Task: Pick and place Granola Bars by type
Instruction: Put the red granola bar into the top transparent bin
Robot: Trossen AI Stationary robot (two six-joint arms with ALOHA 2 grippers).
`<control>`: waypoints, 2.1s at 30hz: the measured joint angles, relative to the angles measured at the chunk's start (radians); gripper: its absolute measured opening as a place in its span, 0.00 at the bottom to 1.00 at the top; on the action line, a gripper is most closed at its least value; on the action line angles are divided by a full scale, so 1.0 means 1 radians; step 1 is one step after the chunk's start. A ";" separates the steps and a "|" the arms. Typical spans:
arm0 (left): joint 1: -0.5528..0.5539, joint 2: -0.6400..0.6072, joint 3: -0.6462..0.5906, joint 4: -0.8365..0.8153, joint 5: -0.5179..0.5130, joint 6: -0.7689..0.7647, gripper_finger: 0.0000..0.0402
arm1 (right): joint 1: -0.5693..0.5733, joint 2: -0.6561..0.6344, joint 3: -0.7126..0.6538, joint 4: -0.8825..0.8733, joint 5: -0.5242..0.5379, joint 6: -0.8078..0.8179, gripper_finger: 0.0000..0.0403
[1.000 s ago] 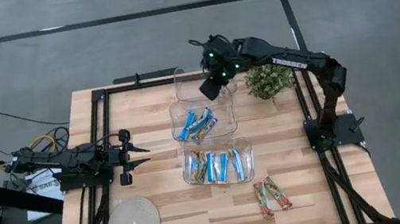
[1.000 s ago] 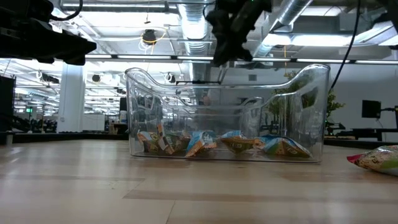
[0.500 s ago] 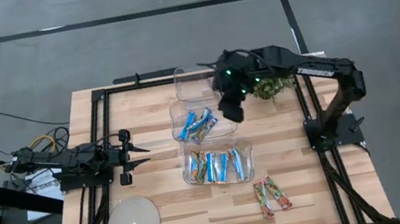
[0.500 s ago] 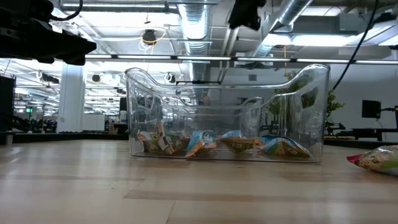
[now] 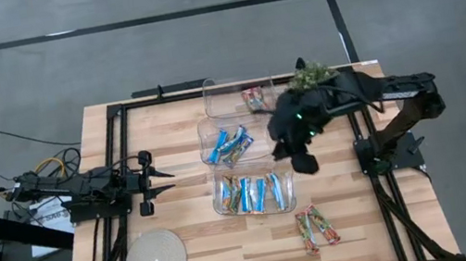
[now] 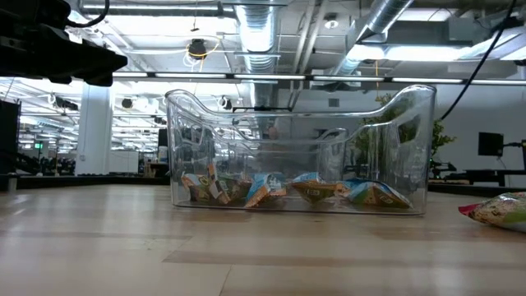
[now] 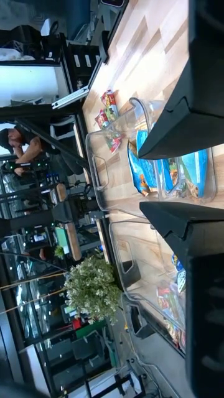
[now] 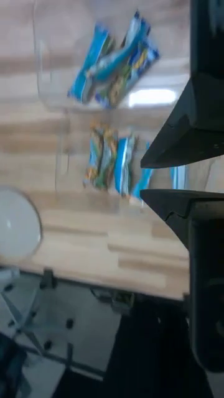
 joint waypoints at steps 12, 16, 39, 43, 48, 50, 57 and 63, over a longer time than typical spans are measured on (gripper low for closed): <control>0.000 0.000 0.000 0.000 0.000 0.000 0.28 | 0.256 -0.028 0.000 -0.027 0.042 0.150 0.14; 0.000 0.000 0.000 0.000 0.000 0.000 0.28 | 0.338 -0.028 0.000 -0.062 0.108 0.204 0.14; 0.000 0.000 0.000 0.000 0.000 0.000 0.28 | 0.597 0.001 -0.233 -0.182 0.235 0.878 0.14; 0.000 0.000 0.000 0.000 -0.001 0.000 0.28 | 0.597 0.001 -0.300 -0.169 0.232 0.989 0.14; 0.000 0.000 0.000 0.000 -0.001 0.000 0.28 | 0.597 0.001 -0.376 -0.161 0.232 1.114 0.14; 0.000 0.000 0.000 0.000 -0.001 0.000 0.28 | 0.597 0.000 -0.405 -0.146 0.232 1.154 0.14; 0.000 0.000 0.000 0.000 -0.001 0.000 0.28 | 0.604 0.001 -0.533 -0.032 0.232 1.260 0.14; 0.000 0.000 0.000 0.000 -0.001 0.000 0.28 | 0.629 0.001 -0.653 0.122 0.218 1.314 0.14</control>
